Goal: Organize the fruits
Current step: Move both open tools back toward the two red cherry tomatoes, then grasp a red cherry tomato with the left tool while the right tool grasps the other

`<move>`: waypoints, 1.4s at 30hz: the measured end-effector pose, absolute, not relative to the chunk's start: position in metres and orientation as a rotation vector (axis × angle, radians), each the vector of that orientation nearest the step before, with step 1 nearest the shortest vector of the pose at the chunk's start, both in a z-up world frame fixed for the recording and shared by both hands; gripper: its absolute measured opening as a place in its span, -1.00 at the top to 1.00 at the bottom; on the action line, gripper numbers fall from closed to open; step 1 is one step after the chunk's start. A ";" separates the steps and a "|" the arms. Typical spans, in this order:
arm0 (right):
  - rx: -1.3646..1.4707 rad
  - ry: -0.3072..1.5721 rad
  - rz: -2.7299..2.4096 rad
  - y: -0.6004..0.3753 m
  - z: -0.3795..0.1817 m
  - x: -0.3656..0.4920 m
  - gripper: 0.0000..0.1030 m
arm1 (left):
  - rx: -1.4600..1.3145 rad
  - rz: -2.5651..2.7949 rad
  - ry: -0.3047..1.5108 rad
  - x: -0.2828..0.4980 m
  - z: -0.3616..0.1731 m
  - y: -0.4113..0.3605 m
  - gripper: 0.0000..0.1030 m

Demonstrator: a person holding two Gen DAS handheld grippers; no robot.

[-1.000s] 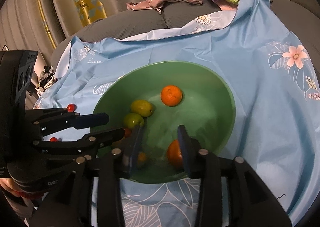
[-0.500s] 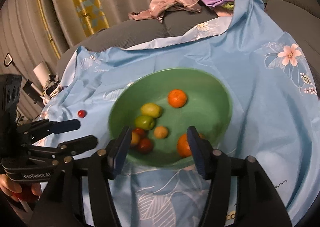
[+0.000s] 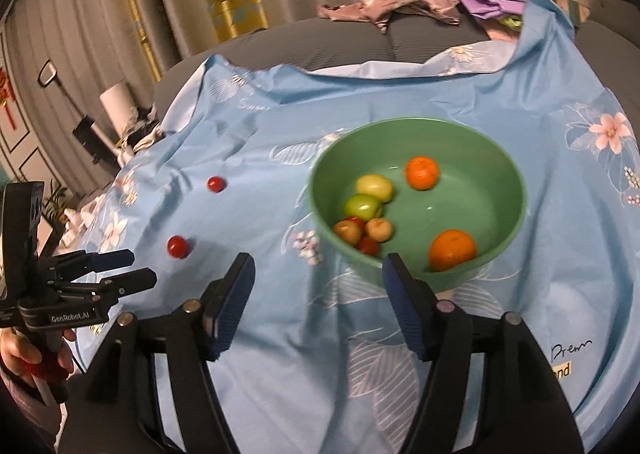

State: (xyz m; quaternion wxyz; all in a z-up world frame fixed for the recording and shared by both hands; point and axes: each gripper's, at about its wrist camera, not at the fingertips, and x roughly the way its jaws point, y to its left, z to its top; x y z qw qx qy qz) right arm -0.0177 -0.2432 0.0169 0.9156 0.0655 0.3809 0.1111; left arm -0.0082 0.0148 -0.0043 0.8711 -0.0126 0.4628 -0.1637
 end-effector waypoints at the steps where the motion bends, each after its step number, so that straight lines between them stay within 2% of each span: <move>1: 0.131 0.786 0.235 -0.241 0.017 -0.019 -0.29 | -0.041 -0.333 0.973 -0.012 -0.007 0.023 -0.29; 14: 0.068 0.852 0.364 -0.187 0.003 -0.020 -0.29 | -0.134 -0.260 0.973 -0.030 -0.017 0.073 -0.29; 29: 0.059 0.906 0.374 -0.173 -0.016 0.007 -0.29 | -0.027 -0.298 0.996 0.032 -0.041 0.046 -0.29; 34: 0.063 0.932 0.379 -0.168 -0.026 0.022 -0.29 | 0.035 -0.288 1.024 0.057 -0.052 0.037 -0.02; 36: 0.062 0.940 0.383 -0.164 -0.030 0.029 -0.29 | 0.073 -0.276 1.033 0.063 -0.056 0.034 0.28; 38: 0.065 0.946 0.393 -0.160 -0.032 0.037 -0.29 | 0.085 -0.284 1.041 0.068 -0.060 0.033 0.39; 42: 0.106 0.964 0.438 -0.150 -0.037 0.059 -0.29 | 0.081 -0.315 1.038 0.073 -0.065 0.036 0.41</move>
